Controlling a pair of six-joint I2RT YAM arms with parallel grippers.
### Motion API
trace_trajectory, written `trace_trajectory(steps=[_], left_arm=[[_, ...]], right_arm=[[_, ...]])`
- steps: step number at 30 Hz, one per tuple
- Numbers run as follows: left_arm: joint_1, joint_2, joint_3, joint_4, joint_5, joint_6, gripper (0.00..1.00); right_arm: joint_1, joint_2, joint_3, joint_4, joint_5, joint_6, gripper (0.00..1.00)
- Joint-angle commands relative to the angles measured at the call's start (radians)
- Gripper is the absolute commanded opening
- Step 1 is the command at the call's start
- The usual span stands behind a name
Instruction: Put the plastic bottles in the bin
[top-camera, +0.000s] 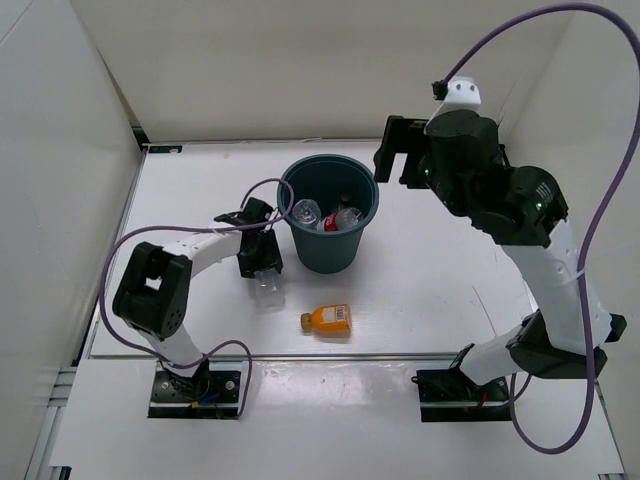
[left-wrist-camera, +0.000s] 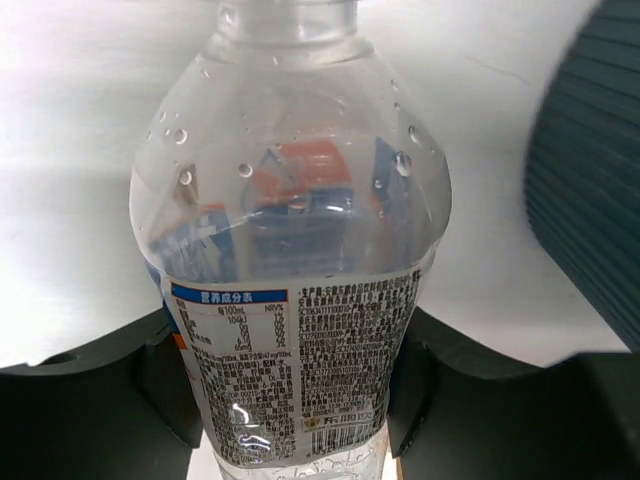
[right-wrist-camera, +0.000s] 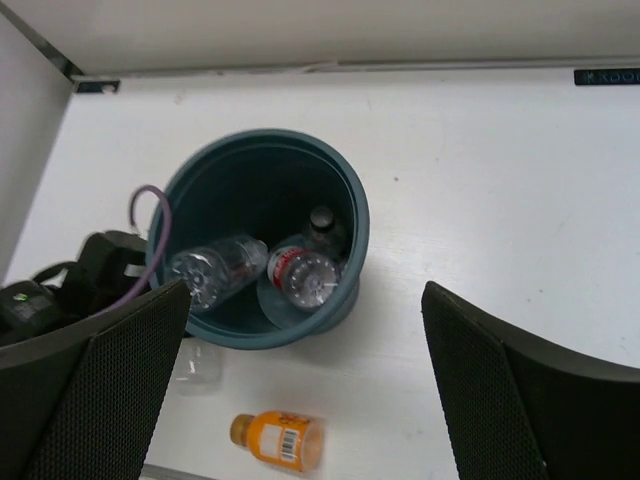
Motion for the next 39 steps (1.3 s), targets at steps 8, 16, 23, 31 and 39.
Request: trace_trajectory(steps=[8, 16, 23, 31, 39], left_arm=[[-0.004, -0.262, 0.494, -0.352, -0.362, -0.088, 0.53], [-0.022, -0.173, 0.89, -0.277, -0.418, -0.088, 0.56], [-0.184, 0.081, 1.045, -0.128, -0.419, 0.056, 0.58], [-0.346, 0.15, 1.049, -0.108, -0.595, 0.143, 0.61], [-0.358, -0.004, 1.032, -0.176, -0.585, 0.1, 1.0]], right_arm=[[0.003, -0.036, -0.093, -0.026, 0.038, 0.045, 1.0], [0.003, -0.036, -0.117, -0.026, 0.017, 0.063, 1.0], [0.003, -0.058, -0.108, -0.047, 0.03, 0.072, 1.0], [-0.027, -0.164, -0.234, -0.077, 0.073, 0.106, 1.0], [-0.046, -0.226, -0.454, 0.016, -0.007, 0.03, 1.0]])
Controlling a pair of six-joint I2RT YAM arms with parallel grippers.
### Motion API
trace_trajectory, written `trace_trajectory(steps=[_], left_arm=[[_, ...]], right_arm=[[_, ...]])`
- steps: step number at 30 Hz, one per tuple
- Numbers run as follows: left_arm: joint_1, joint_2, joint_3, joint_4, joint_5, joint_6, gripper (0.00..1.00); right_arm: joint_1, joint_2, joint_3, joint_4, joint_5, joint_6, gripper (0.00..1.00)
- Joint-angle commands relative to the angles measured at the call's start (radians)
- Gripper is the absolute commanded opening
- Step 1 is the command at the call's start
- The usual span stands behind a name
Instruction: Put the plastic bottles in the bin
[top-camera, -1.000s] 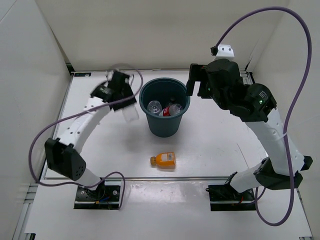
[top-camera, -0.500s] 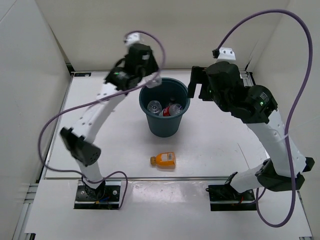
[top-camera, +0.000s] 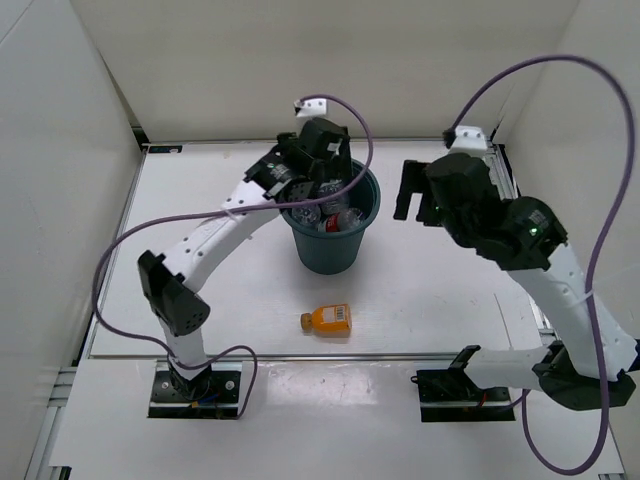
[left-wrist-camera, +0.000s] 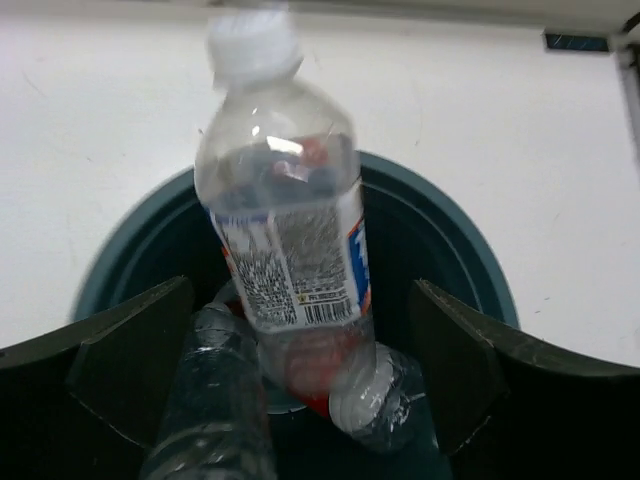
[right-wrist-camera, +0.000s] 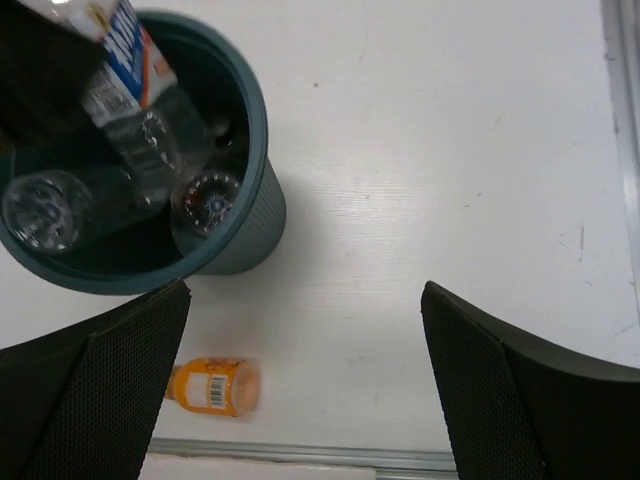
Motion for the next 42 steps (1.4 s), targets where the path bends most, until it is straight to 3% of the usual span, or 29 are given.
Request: trace_trajectory(steps=[1, 5, 9, 12, 16, 19, 26, 37, 42], left_arm=[[0.007, -0.167, 0.094, -0.032, -0.033, -0.008, 1.0], [0.007, -0.32, 0.07, -0.032, -0.154, -0.032, 1.0], [0.007, -0.545, -0.178, -0.009, -0.3, -0.075, 1.0], [0.025, -0.685, -0.38, -0.021, -0.352, -0.127, 1.0], [0.071, -0.813, -0.539, -0.171, -0.352, -0.332, 1.0], [0.091, -0.88, -0.64, -0.263, -0.322, -0.399, 1.0], [0.1, -0.901, -0.713, -0.378, -0.285, -0.451, 1.0], [0.1, -0.901, -0.765, -0.431, -0.276, -0.442, 1.0], [0.1, -0.91, -0.795, -0.451, -0.285, -0.451, 1.0]], right_arm=[[-0.005, -0.049, -0.158, 0.149, -0.107, -0.119, 1.0], [-0.005, -0.129, -0.286, 0.302, -0.256, -0.198, 1.0], [-0.005, -0.265, -0.572, 0.54, -0.524, -0.38, 1.0], [0.021, -0.255, -0.653, 0.584, -0.655, -0.472, 1.0], [0.133, -0.175, -0.696, 0.561, -0.668, -0.6, 1.0], [0.26, -0.12, -0.747, 0.627, -0.622, -0.699, 1.0], [0.351, 0.049, -0.834, 0.749, -0.634, -0.795, 0.98], [0.351, 0.214, -0.889, 0.823, -0.803, -0.804, 0.98], [0.351, 0.299, -0.899, 0.823, -0.804, -0.795, 0.94]])
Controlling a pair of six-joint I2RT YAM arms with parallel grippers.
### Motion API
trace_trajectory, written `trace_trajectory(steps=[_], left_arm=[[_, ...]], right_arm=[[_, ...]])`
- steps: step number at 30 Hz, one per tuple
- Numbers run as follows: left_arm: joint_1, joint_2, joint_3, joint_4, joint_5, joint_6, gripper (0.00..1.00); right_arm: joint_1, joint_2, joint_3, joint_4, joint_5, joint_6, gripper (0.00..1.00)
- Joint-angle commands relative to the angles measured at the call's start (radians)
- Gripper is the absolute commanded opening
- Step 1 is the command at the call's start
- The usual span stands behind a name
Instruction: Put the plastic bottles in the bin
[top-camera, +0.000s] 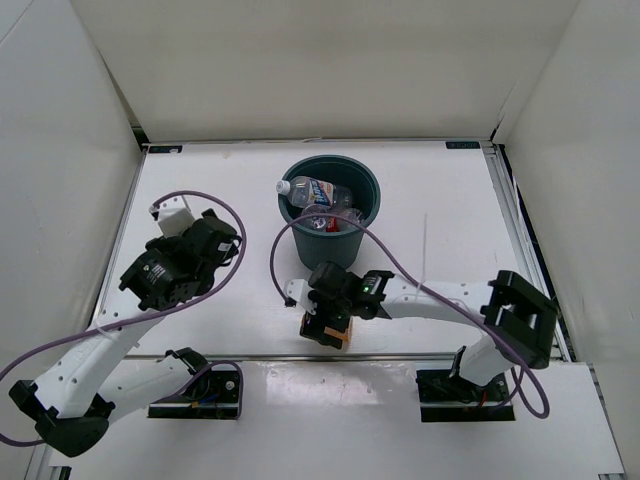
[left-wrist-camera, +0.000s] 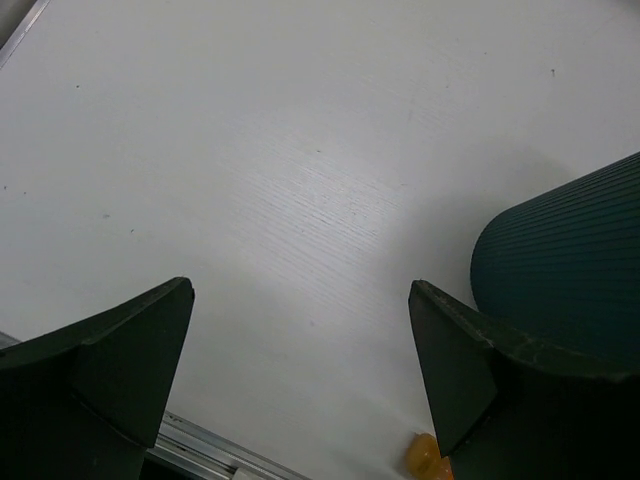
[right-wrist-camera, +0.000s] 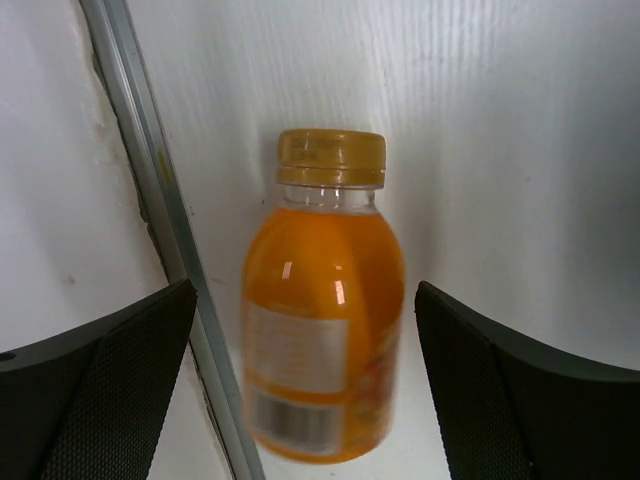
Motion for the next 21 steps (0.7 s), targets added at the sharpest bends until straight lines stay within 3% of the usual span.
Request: trace_trajectory(steps=[1, 7, 8, 13, 14, 15, 17, 21], left_arm=[[0.005, -0.021, -0.013, -0.029, -0.012, -0.015, 1.0], [0.005, -0.021, -0.033, -0.049, -0.021, -0.034, 1.0], [0.005, -0.021, -0.033, -0.049, -0.021, -0.046, 1.0], [0.005, -0.031, -0.066, -0.069, -0.021, -0.101, 1.0], [0.005, -0.043, -0.066, -0.069, -0.021, -0.115, 1.0], [0.005, -0.052, -0.078, -0.069, -0.021, -0.115, 1.0], [0.005, -0.063, -0.089, -0.069, -0.021, -0.115, 1.0], [0.005, -0.063, -0.098, -0.069, -0.052, -0.144, 1.0]], right_arm=[[0.007, 0.033, -0.008, 0.038, -0.021, -0.008, 0.93], [0.007, 0.06, -0.008, -0.028, -0.001, 0.041, 0.8], [0.007, 0.06, 0.007, -0.069, 0.018, 0.059, 0.71], [0.007, 0.01, 0.087, -0.172, 0.056, 0.156, 0.5], [0.007, -0.005, 0.115, -0.204, 0.047, 0.176, 0.39], [0.007, -0.038, 0.132, -0.223, 0.047, 0.216, 0.34], [0.007, -0.073, 0.181, -0.282, 0.047, 0.257, 0.32], [0.087, -0.174, 0.48, -0.48, 0.177, 0.331, 0.3]])
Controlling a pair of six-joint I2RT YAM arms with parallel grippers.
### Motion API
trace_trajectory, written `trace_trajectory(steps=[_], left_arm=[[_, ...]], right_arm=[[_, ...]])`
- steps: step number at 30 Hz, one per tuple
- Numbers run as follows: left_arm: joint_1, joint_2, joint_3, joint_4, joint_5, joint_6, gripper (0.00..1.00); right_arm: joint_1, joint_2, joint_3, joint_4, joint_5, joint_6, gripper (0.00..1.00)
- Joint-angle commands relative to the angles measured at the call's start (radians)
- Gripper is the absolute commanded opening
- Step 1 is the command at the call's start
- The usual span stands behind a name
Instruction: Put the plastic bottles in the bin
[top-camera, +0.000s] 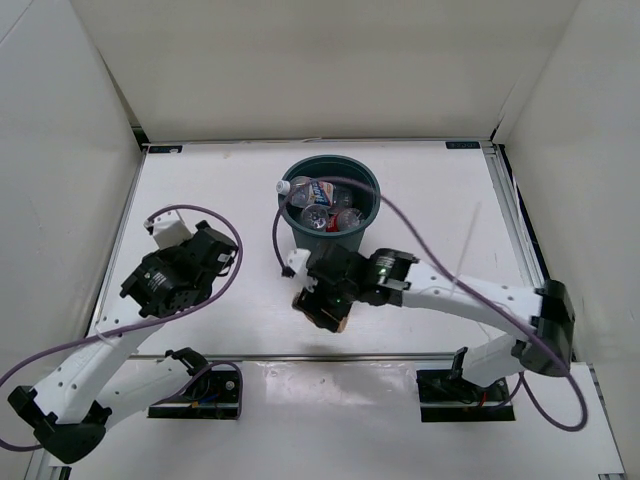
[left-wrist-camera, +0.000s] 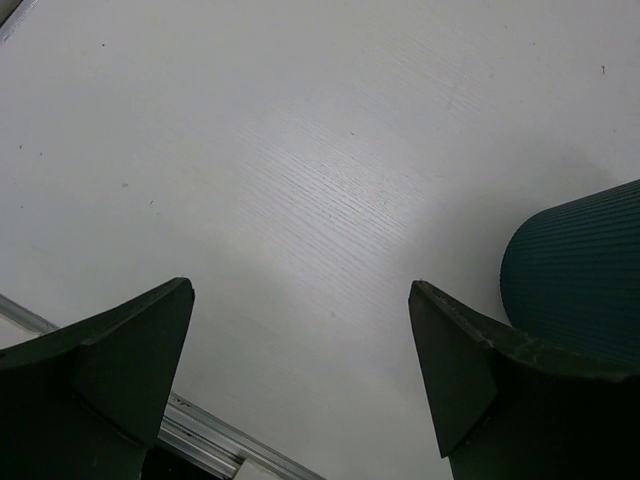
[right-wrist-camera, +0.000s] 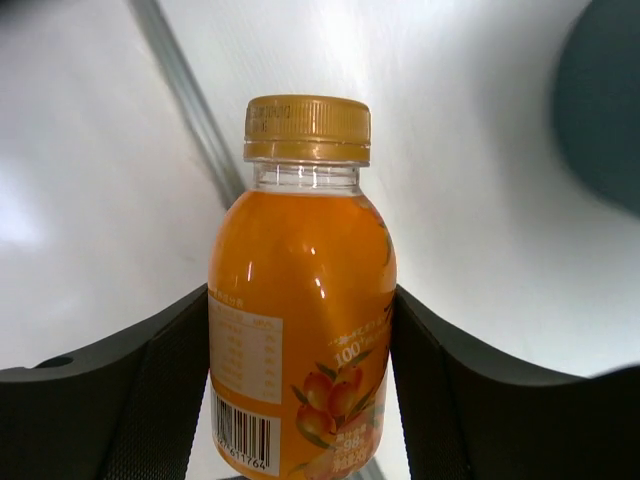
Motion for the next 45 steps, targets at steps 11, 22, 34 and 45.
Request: trace_trajectory(steps=[11, 22, 34, 45], left_arm=[[0.003, -0.005, -0.02, 0.031, -0.016, -0.008, 1.0], [0.003, 0.059, 0.012, 0.031, 0.031, 0.038, 1.0], [0.003, 0.059, 0.041, 0.084, 0.04, 0.073, 1.0], [0.003, 0.116, 0.093, 0.189, 0.069, 0.212, 1.0]], right_arm=[[-0.329, 0.138, 0.873, -0.236, 0.421, 0.105, 0.25], [-0.48, 0.403, 0.807, -0.139, 0.187, 0.16, 0.65], [-0.493, 0.042, 0.755, -0.203, 0.431, 0.344, 1.0], [-0.786, -0.244, 0.404, -0.204, -0.203, 0.4, 1.0]])
